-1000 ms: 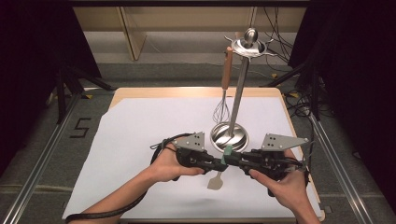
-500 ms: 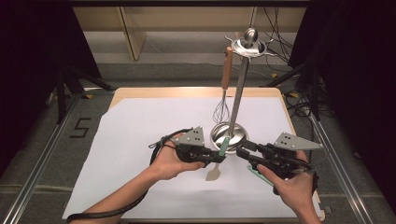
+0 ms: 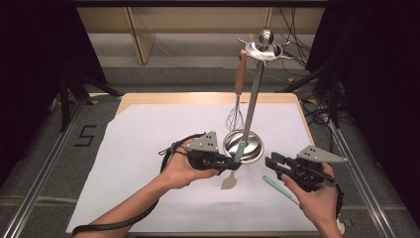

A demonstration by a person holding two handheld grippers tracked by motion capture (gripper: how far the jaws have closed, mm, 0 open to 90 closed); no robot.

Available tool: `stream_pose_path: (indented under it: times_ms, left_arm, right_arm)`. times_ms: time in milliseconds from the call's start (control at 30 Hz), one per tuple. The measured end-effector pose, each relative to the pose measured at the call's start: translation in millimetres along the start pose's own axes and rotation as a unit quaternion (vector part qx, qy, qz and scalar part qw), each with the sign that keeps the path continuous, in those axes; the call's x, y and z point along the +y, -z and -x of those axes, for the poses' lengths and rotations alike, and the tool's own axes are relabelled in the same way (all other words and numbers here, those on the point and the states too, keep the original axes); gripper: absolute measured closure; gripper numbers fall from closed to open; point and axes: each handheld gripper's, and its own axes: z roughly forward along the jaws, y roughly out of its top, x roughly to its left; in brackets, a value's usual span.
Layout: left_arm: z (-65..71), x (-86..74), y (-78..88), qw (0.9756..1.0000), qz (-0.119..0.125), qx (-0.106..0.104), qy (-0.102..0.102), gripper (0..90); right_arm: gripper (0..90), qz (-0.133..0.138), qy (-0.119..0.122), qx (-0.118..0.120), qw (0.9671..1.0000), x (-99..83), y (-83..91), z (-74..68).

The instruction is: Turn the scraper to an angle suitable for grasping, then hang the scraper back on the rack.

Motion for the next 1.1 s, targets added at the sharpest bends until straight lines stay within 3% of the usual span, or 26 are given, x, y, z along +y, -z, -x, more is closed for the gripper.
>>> stream_pose_path:
  times_ms: [167, 367, 400, 533, 767, 967, 1000, 1033, 1100]
  left_arm:
    - [2.3, 2.3, 3.9, 1.0, 0.001, 0.005, 0.0, 83.8]
    - [2.2, 6.4, 6.8, 0.9999, 0.009, 0.008, 0.0, 83.8]
    - [0.0, 7.8, 6.6, 0.9999, 0.011, 0.01, 0.0, 83.8]
    - [-1.4, 8.5, 4.9, 0.9998, 0.01, 0.014, 0.008, 83.8]
    - [-4.2, 17.0, -1.6, 0.9999, 0.004, 0.012, 0.005, 83.8]
    - [-5.1, 34.5, -1.3, 0.9997, 0.014, 0.019, 0.01, 83.8]
    - [-5.9, 37.9, -0.6, 0.9997, 0.016, 0.02, 0.005, 83.8]
    - [-5.9, 40.9, -0.1, 0.9996, 0.018, 0.02, 0.005, 83.8]
    - [-5.9, 46.3, 0.4, 0.9997, 0.017, 0.019, 0.0, 83.8]
  right_arm:
    - [67.5, -0.002, -0.015, 0.003, 0.9999, 1.6, -1.0, -2.6]
    - [67.8, -0.004, 0.0, -0.003, 1.0, 3.2, -2.4, -3.6]
    - [68.1, -0.012, 0.006, -0.018, 0.9998, 2.5, -3.1, -1.3]
    - [69.0, -0.016, 0.014, -0.024, 0.9995, 0.4, -6.9, 2.9]
    - [69.7, -0.027, 0.005, -0.031, 0.9991, -0.8, -9.7, 3.4]
    - [69.7, -0.03, 0.019, -0.031, 0.9989, -3.6, -11.8, -1.1]
    - [69.7, -0.039, -0.003, -0.033, 0.9987, -3.7, -10.5, -5.0]
    - [69.7, -0.033, 0.014, -0.034, 0.9988, -3.3, -10.7, -2.8]
    - [69.7, -0.029, 0.014, -0.03, 0.999, -3.2, -11.7, -3.0]
